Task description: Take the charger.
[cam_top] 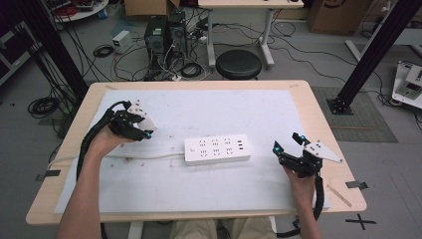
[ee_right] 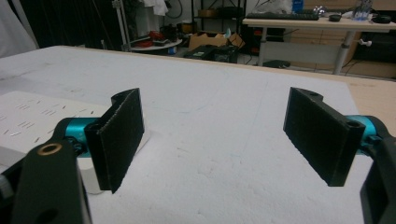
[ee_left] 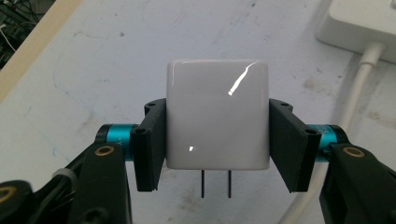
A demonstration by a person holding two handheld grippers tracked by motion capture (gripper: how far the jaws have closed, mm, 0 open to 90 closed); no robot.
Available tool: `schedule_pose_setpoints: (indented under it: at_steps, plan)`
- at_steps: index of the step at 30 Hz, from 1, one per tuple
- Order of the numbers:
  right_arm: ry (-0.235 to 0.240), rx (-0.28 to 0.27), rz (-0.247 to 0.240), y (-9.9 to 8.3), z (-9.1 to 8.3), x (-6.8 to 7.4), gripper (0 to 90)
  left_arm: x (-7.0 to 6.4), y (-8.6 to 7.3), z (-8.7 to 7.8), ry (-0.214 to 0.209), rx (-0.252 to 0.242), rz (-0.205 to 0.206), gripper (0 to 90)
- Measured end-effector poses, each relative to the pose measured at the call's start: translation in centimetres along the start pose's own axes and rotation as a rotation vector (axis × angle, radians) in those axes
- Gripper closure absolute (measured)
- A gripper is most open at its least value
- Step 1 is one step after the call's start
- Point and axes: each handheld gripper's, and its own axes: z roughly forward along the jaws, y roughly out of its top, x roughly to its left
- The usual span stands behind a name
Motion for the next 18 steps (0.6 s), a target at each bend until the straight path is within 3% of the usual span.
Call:
schedule_pose_setpoints:
  at_steps: [5, 14, 16, 17, 18]
  plan:
    - [0.002, -0.001, -0.008, 0.0, 0.1, 0.0, 20.9, -1.9, 0.4, -0.1, 0.025, -0.016, -0.012, 42.5]
    - [0.003, 0.002, -0.011, 0.0, 0.1, 0.1, 20.9, -5.3, 1.2, -0.4, 0.091, -0.089, -0.035, 42.4]
    - [0.004, 0.001, -0.014, 0.0, 0.1, 0.1, 20.9, -5.3, 1.2, -0.4, 0.091, -0.089, -0.035, 42.4]
    - [0.004, 0.001, -0.013, 0.0, 0.1, 0.1, 20.9, -6.4, 1.5, -0.3, 0.094, -0.108, -0.036, 42.4]
    - [0.004, 0.001, -0.015, 0.0, 0.1, 0.0, 20.9, -6.4, 1.5, -0.3, 0.094, -0.108, -0.036, 42.5]
